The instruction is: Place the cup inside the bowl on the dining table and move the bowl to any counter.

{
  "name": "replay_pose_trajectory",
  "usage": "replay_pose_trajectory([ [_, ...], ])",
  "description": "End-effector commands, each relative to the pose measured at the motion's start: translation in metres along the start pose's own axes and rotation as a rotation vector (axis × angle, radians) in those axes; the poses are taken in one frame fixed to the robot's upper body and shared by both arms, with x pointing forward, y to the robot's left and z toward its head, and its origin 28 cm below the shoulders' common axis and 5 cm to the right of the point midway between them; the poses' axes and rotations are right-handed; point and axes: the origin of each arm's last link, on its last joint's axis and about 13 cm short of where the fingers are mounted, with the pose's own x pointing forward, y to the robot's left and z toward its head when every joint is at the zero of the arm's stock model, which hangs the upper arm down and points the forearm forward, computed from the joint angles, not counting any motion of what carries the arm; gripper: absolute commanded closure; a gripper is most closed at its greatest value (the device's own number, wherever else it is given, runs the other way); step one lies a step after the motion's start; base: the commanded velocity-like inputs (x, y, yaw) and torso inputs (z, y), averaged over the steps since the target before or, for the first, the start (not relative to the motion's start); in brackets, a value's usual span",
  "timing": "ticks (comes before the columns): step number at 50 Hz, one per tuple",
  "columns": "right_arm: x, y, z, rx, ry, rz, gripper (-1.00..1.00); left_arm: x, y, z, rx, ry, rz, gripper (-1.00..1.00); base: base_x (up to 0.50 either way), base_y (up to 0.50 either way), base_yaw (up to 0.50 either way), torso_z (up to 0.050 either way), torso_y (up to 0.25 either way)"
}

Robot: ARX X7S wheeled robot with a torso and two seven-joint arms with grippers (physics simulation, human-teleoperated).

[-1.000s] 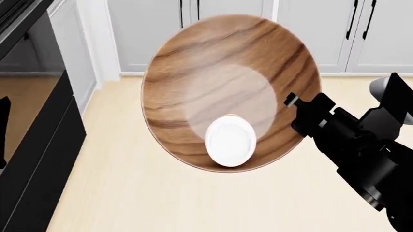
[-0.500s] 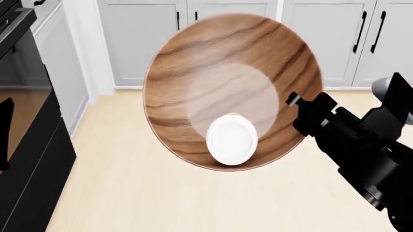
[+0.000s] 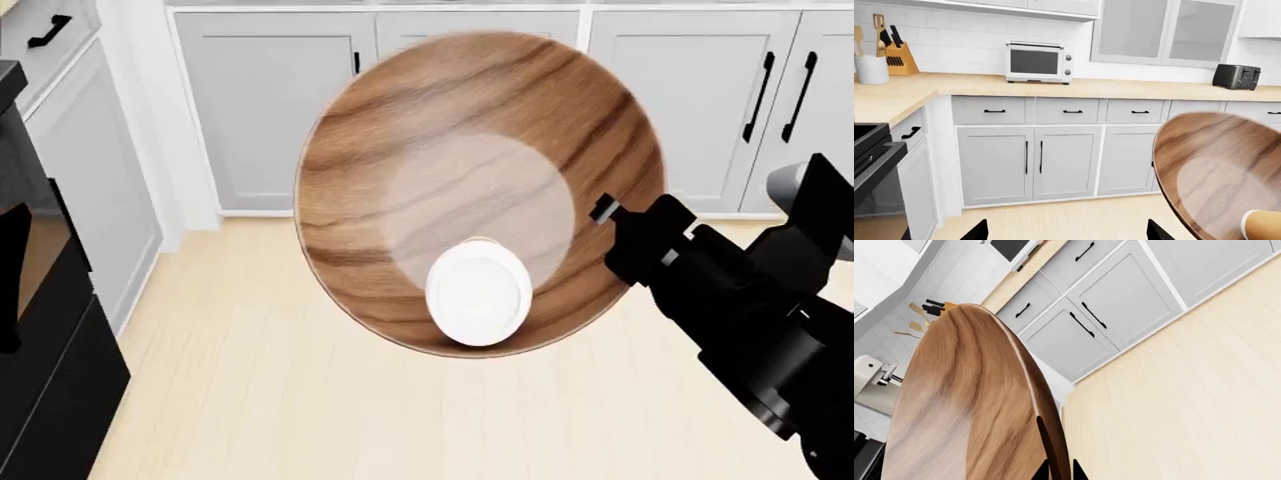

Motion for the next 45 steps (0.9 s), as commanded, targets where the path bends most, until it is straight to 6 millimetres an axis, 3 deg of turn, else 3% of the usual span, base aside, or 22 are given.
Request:
replay_pose_trajectory([
  [1,0.0005,0.0057,0.0056,-0.012,-0.017,0.029,1.00,0.0009,-0.0007,0.0014,-0.001,-0.003,-0.003,-1.00,0.50,-0.07,0.00,0.000,0.000],
  [45,-0.0011,0.0031,0.0068,-0.009,-0.021,0.025,1.00,0.0041,-0.0037,0.0005,0.007,-0.004,-0.012,-1.00,0.50,-0.10,0.00,0.000,0.002],
])
